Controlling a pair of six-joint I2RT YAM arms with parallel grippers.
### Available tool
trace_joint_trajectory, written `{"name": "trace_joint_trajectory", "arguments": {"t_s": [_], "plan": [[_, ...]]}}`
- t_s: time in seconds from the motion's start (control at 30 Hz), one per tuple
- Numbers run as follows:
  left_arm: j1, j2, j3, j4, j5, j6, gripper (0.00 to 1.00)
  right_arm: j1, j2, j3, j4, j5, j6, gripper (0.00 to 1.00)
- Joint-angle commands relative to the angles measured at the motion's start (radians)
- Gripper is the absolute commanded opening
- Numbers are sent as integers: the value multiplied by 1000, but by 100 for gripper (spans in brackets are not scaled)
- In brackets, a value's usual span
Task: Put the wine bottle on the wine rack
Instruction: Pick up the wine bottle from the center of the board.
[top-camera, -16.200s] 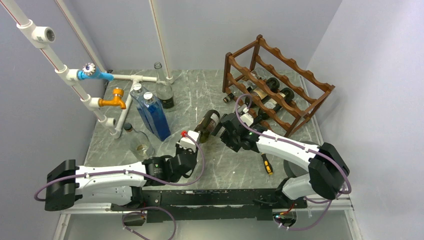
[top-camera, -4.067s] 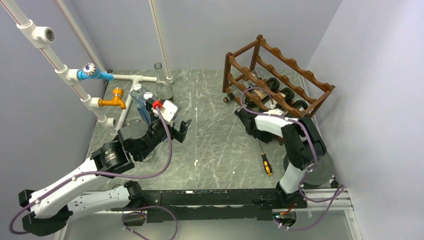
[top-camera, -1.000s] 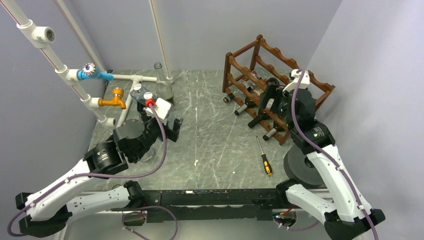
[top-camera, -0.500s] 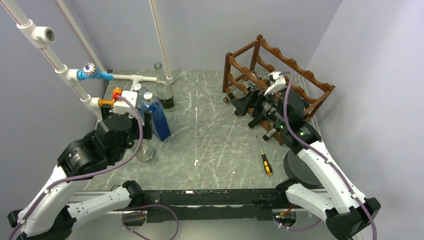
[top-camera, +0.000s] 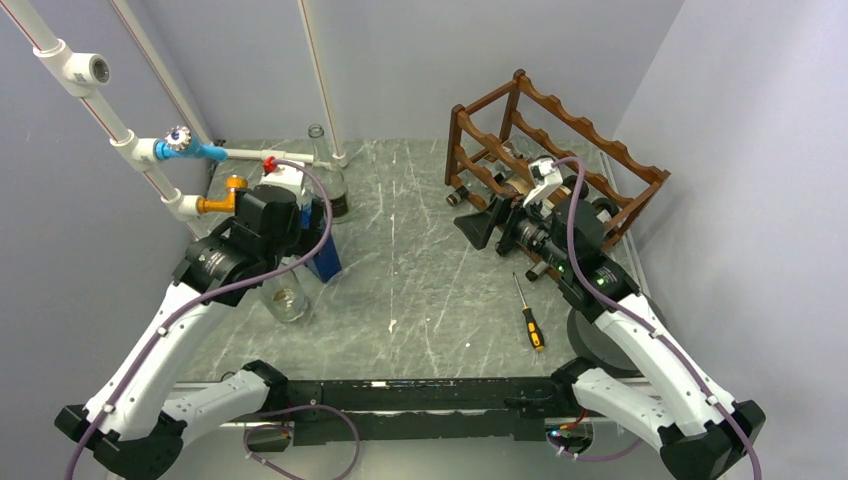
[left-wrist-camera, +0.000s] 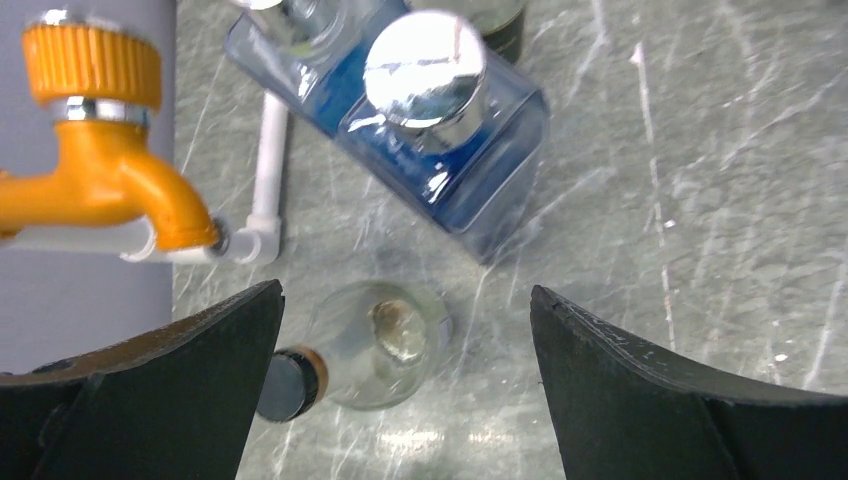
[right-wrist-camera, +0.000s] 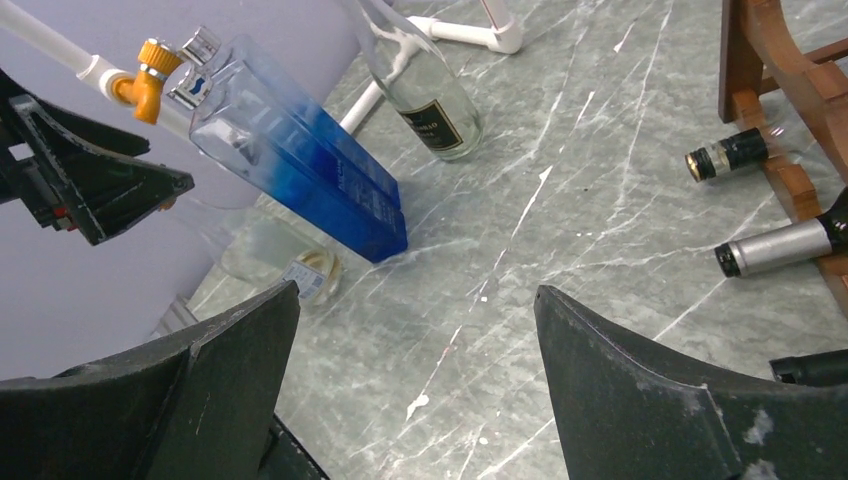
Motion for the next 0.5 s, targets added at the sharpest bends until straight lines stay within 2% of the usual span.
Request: {"name": "trace_joint_trajectory", "arguments": {"t_s": [0.0,0.17,0.47], "plan": [[16,6,67,158,106,51,99,14,11,-13,49,1,23,90],[23,100,138,160,80,77,99,24,32,-6,55,3,24,90],[38,121,102,224,68,136,99,31,60,-17,59,11,23,90]]}}
